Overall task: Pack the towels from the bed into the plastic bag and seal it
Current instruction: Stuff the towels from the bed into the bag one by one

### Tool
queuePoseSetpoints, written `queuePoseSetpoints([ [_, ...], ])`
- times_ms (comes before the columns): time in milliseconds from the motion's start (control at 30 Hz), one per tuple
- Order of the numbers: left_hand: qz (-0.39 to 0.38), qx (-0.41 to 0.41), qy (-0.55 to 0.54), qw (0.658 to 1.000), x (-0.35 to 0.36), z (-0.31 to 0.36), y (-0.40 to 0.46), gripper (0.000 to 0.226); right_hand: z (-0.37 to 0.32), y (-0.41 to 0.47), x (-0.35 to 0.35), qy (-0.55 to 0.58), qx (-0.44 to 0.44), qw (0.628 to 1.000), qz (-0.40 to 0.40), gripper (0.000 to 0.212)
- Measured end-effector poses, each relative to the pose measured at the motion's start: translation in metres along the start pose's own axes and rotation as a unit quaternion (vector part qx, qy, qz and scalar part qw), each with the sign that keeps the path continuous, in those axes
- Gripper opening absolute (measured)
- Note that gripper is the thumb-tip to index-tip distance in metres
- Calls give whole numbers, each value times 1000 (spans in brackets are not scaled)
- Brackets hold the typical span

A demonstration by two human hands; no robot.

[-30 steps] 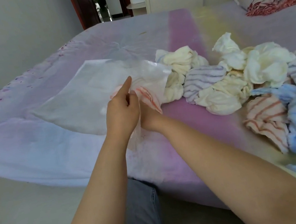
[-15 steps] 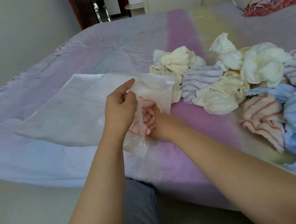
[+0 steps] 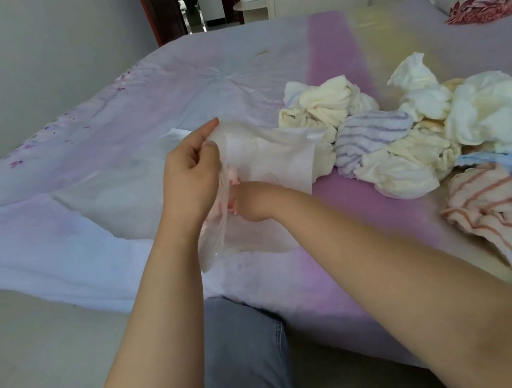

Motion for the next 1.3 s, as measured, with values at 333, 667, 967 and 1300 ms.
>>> queuePoseSetpoints([
  [333, 75, -3, -55, 996, 23, -16, -4, 33, 79, -101, 51, 75, 37, 993, 81, 42],
  [667, 1, 46, 123, 991, 89, -13, -30, 35, 186, -238, 10, -90, 441, 816, 362, 50],
  [967, -26, 24, 118, 992, 113, -22, -47, 37, 240, -310, 30, 144, 537, 749, 360, 74],
  [1300, -54, -11, 112, 992, 126, -36, -49, 41, 236, -354, 18, 217, 329, 626, 673, 49],
])
Point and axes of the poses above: each hand's wrist, its own y-axis towards the middle knuckle, its own x-axis out of the palm, z = x × y, the point moved 5 cm from there along y, towards the middle knuckle, and after that the axes turned 8 degrees about -y, right-handed, at the moved point
